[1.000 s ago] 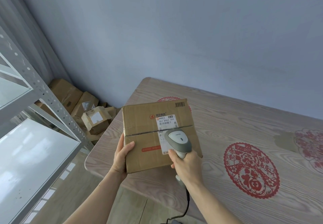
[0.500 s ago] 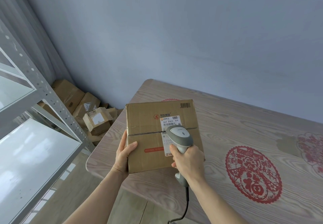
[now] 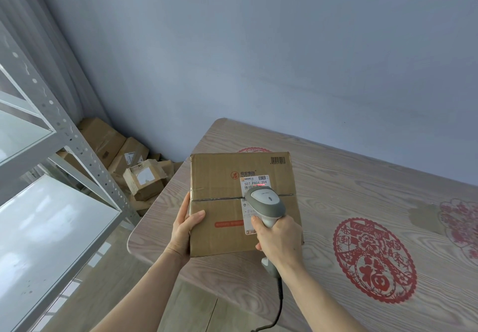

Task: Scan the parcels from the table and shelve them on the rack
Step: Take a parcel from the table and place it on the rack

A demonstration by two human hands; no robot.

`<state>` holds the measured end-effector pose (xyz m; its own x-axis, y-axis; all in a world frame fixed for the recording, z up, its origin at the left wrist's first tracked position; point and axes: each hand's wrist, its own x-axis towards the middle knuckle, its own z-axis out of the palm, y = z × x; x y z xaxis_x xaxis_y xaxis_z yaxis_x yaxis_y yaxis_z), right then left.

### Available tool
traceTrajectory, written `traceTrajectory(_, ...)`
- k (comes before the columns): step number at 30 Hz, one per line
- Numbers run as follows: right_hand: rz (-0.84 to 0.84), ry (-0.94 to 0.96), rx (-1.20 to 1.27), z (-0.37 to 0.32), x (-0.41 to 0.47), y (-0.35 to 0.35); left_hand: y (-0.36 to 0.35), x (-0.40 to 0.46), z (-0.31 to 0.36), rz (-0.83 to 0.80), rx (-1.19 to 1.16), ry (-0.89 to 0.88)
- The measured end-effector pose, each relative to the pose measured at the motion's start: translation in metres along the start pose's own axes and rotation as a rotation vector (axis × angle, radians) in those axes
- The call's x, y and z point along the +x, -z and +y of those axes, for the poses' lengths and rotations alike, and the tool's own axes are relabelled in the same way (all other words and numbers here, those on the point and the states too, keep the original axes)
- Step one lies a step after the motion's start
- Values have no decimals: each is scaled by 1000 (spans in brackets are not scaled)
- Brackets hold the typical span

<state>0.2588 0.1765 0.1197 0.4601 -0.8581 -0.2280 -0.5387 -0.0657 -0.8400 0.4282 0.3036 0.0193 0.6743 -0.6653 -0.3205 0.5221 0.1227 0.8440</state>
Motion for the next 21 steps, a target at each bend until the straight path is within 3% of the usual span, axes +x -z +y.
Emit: traceTrajectory(21,12,63,-25,8,2,5,0,-13,7,14,15,-48)
